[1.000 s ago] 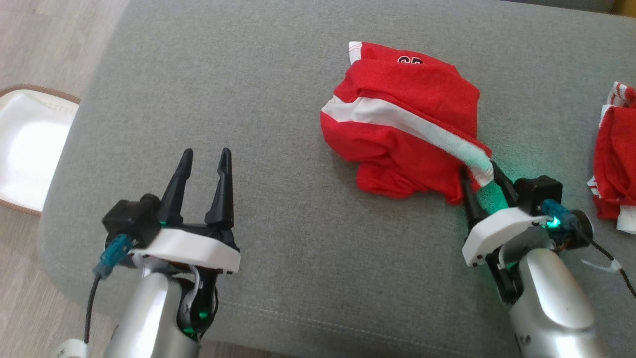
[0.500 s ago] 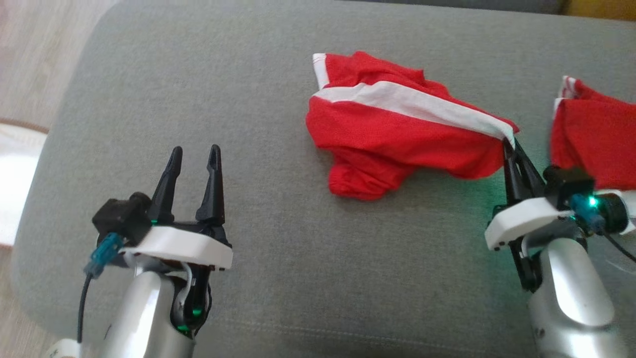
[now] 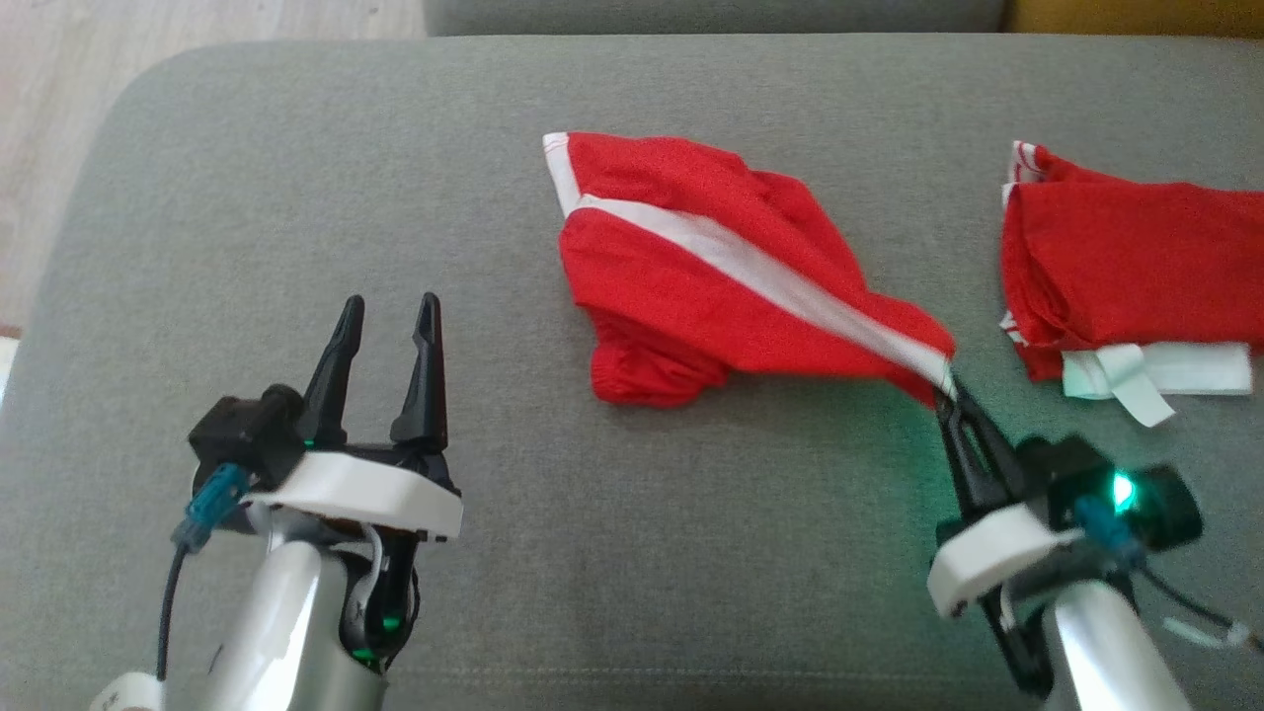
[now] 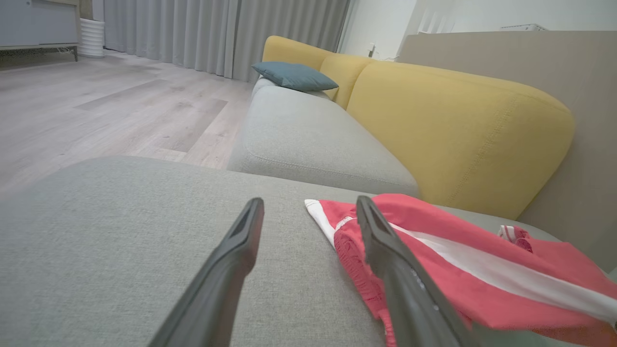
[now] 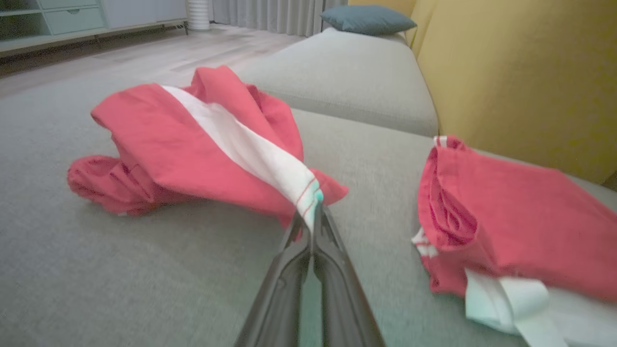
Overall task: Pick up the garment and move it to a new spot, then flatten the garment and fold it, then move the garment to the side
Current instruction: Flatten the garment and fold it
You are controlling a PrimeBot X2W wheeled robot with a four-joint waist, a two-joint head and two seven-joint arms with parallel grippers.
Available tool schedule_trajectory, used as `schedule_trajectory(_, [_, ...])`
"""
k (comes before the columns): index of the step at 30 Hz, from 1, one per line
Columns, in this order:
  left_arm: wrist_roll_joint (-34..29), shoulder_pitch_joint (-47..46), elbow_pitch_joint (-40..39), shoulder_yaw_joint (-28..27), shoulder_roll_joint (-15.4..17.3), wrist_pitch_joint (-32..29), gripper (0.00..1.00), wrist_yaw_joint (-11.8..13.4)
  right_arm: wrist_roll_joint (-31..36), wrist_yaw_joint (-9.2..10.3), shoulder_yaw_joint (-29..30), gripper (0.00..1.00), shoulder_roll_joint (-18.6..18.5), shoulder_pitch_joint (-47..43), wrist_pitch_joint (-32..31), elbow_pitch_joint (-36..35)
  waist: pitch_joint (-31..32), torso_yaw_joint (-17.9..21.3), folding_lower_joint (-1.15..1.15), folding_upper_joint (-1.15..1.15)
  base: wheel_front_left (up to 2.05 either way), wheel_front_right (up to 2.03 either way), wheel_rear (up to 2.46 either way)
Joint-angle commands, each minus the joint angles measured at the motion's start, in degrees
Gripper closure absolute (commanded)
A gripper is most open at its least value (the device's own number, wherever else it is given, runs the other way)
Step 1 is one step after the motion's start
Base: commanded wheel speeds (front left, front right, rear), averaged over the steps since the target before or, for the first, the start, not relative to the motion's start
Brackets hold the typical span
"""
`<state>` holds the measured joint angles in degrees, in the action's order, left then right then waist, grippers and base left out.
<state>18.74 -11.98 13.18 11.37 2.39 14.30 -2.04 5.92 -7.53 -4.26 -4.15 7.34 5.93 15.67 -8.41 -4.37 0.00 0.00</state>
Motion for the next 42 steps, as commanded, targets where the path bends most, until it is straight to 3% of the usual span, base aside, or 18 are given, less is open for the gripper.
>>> schedule_trajectory(1, [-0.4, -1.9, -1.7, -2.0, 0.5, 0.7, 0.0, -0.1, -0.5, 0.04, -1.5, 1.0, 0.1, -0.2, -0.1, -2.1, 0.1, 0.7, 0.0, 0.0, 0.0, 0.0, 0.0])
schedule_trajectory(16, [-0.7, -1.5, -0.4, -1.9, 0.5, 0.7, 0.0, -0.5, 2.5, 0.04, 6.4, 1.0, -0.3, -3.2, 0.4, 5.5, 1.7, 3.0, 0.0, 0.0, 0.0, 0.0, 0.0])
schedule_trajectory(17, [-0.7, -1.5, -0.3, -1.9, 0.5, 0.7, 0.0, -0.5, 2.9, 0.04, 7.1, 0.75, -0.1, -2.9, 0.9, 5.8, 1.6, 3.0, 0.0, 0.0, 0.0, 0.0, 0.0])
schedule_trajectory(18, [-0.7, -1.6, -0.3, -1.8, 0.5, 0.7, 0.0, -0.5, 3.0, 0.04, 7.9, 0.0, 0.1, -2.5, 1.5, 6.0, 1.6, 2.9, 0.0, 0.0, 0.0, 0.0, 0.0])
schedule_trajectory(25, [-0.7, -2.0, 0.1, -1.3, 0.5, 0.7, 0.0, -0.7, 1.0, 0.04, 10.4, 0.0, 1.2, 0.4, 5.3, 4.8, 1.2, 2.5, 0.0, 0.0, 0.0, 0.0, 0.0])
schedule_trajectory(34, [0.8, -2.3, -0.6, -0.9, 0.5, 0.7, 0.0, -0.7, -8.8, 0.04, 5.0, 0.0, 1.3, 1.8, 7.9, -1.2, 0.6, 1.6, 0.0, 0.0, 0.0, 0.0, 0.0])
schedule_trajectory(42, [3.0, -3.9, 0.3, -0.3, 0.5, 0.7, 0.0, -2.0, -10.1, 0.04, 2.1, 0.0, 1.3, 1.8, 7.9, -2.9, -0.9, 2.5, 0.0, 0.0, 0.0, 0.0, 0.0])
